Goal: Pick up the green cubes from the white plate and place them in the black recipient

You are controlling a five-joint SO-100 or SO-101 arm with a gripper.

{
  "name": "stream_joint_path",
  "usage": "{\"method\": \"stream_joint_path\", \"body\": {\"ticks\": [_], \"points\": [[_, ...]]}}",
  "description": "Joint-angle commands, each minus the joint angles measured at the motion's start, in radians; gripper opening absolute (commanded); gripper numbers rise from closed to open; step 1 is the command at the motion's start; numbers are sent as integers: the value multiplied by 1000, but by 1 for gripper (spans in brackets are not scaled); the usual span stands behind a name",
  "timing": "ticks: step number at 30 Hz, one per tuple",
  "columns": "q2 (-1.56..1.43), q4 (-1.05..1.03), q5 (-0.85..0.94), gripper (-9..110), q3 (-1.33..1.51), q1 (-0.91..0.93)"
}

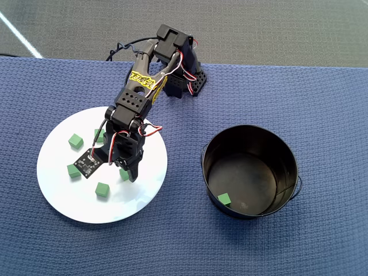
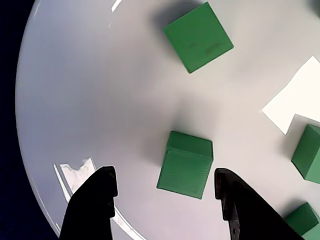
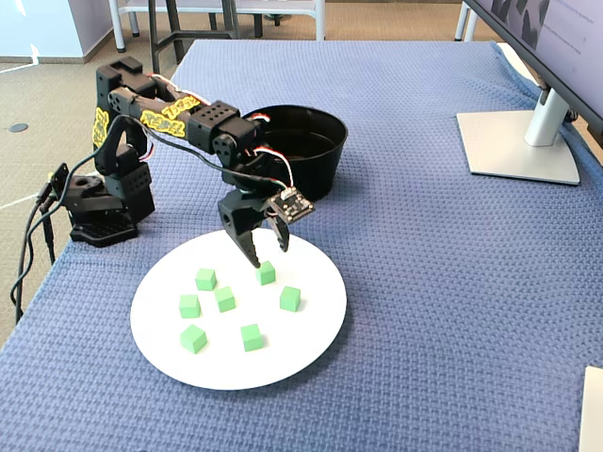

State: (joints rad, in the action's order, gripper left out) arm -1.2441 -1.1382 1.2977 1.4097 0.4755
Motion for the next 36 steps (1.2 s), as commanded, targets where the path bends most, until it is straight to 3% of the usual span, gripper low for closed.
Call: {"method": "stream_joint_path", "body": {"ticks": [1, 21, 24, 26, 36], "points": [[-5, 20, -28, 17, -12, -14], [95, 48, -21, 15, -35, 18], [109, 64, -34, 6, -41, 21], [112, 83, -58, 0, -44, 21], [-63, 92, -305, 0, -28, -17]]}}
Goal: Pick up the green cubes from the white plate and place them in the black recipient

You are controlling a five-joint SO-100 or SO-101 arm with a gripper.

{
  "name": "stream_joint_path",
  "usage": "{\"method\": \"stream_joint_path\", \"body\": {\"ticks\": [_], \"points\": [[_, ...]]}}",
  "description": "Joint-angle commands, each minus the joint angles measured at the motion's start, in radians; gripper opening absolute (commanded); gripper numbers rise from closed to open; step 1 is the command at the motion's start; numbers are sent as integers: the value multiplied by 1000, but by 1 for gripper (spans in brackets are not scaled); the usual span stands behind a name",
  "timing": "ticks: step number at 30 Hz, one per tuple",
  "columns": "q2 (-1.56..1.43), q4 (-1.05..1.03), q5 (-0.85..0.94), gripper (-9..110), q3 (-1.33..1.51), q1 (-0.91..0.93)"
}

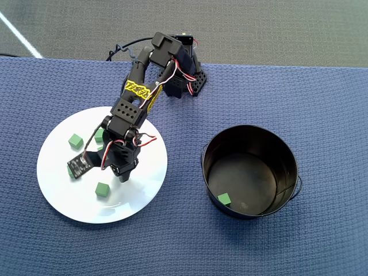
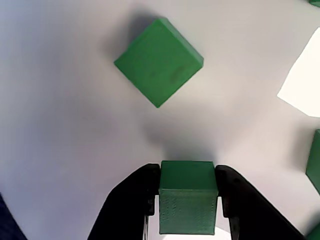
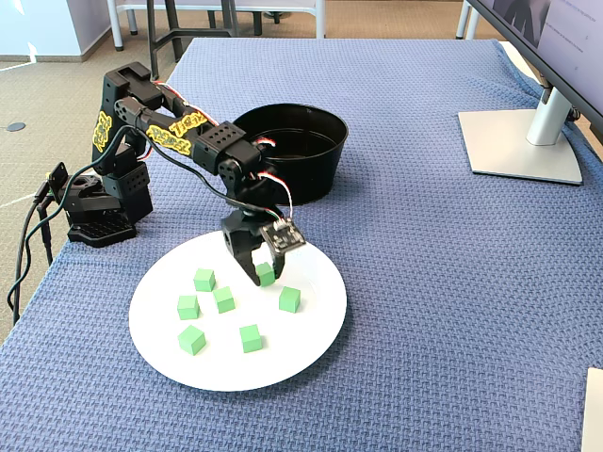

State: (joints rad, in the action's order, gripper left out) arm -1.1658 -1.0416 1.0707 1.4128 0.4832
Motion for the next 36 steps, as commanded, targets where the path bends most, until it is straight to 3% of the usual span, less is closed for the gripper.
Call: {"method": "stream_joint_path", "body": {"ticks": [1, 9, 19, 25, 33, 34, 36], "points": [[-183, -18, -103, 0, -20, -34], [-623, -176, -318, 0, 135, -195], [-948, -270, -650, 0, 210, -615], [-792, -187, -785, 0, 230, -798], [-581, -46, -810, 0, 230, -867], [-580, -46, -796, 4, 235, -868], [-598, -52, -764, 25, 253, -874]]}}
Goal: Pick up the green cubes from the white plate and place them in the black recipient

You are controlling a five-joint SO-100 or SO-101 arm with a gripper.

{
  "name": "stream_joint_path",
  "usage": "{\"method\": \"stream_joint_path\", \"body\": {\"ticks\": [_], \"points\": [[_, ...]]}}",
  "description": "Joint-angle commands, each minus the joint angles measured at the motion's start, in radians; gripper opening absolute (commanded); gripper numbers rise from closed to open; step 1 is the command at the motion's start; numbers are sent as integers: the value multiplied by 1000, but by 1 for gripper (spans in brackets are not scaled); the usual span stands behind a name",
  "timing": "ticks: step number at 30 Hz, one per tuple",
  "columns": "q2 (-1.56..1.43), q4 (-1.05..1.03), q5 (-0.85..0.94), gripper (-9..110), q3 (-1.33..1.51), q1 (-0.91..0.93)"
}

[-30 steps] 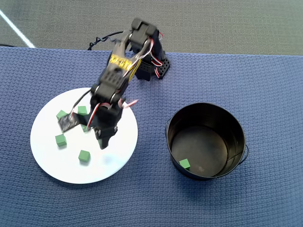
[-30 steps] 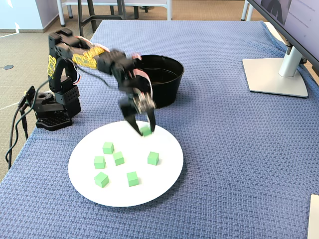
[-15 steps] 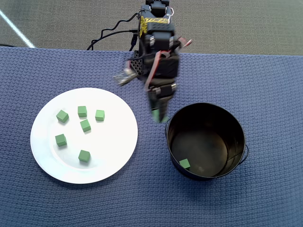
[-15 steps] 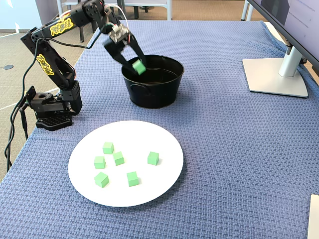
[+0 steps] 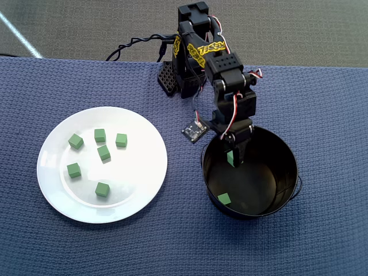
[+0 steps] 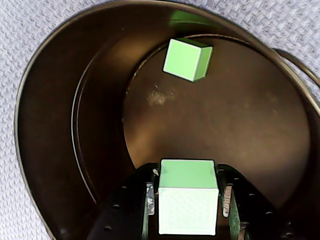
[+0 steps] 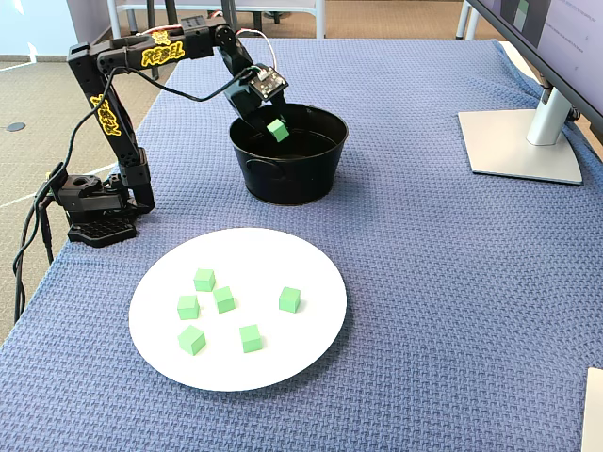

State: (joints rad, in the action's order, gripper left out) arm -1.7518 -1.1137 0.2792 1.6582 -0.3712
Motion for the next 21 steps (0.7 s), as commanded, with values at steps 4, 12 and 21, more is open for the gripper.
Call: {"method": "stream_joint_path", "body": {"ticks": [4, 12, 21], "points": [[-98, 25, 44, 34, 51, -20], [-362, -103, 18, 14, 9, 106], [-499, -124, -58, 0, 94, 560]]}}
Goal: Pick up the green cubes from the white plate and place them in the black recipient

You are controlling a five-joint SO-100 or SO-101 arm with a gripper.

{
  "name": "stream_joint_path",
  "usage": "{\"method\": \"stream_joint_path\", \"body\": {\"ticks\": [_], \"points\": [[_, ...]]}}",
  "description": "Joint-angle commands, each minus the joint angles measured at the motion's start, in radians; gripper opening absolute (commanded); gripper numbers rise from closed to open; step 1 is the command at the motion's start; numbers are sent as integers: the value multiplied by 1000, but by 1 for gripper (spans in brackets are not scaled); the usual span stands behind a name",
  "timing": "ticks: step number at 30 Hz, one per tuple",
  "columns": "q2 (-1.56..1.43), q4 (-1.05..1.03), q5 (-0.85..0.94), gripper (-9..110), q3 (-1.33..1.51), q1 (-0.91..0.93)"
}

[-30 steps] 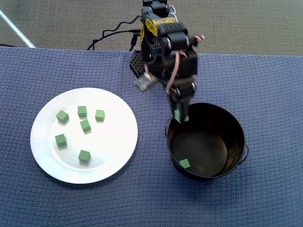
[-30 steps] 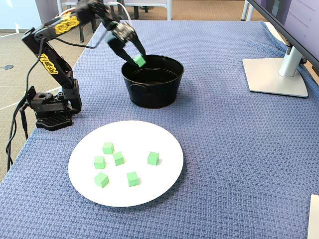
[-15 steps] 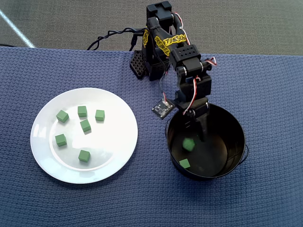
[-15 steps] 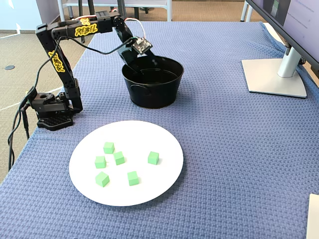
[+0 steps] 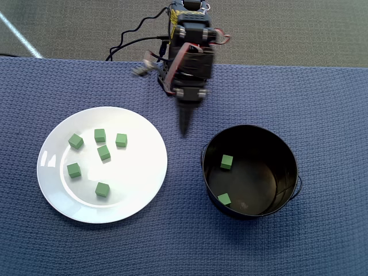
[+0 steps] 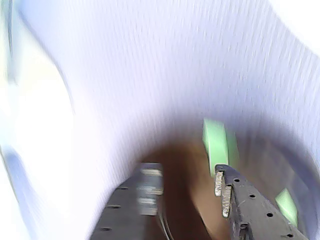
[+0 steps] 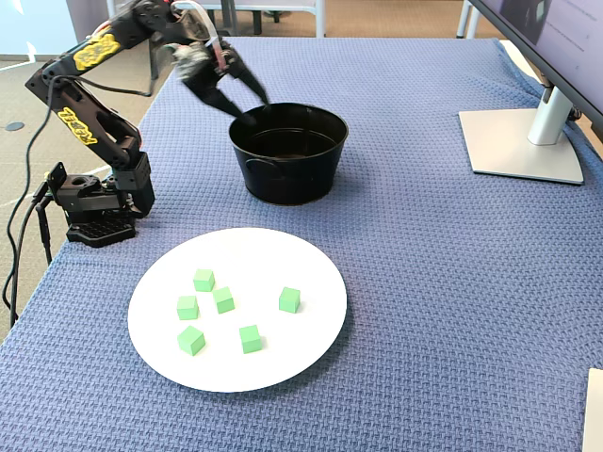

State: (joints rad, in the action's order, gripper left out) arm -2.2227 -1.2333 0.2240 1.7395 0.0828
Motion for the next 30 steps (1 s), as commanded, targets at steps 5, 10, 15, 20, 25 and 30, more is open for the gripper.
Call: {"method": "stream_joint_path", "body": {"ticks": [5, 10, 15, 20, 25, 30], "points": [[107, 37, 169, 0, 95, 252], [296, 166, 437, 1, 163, 408], [489, 256, 689, 8, 137, 534], [589, 348, 946, 16, 127, 627], [637, 422, 1123, 29, 158, 652], [676, 457, 1158, 30, 160, 649]]}}
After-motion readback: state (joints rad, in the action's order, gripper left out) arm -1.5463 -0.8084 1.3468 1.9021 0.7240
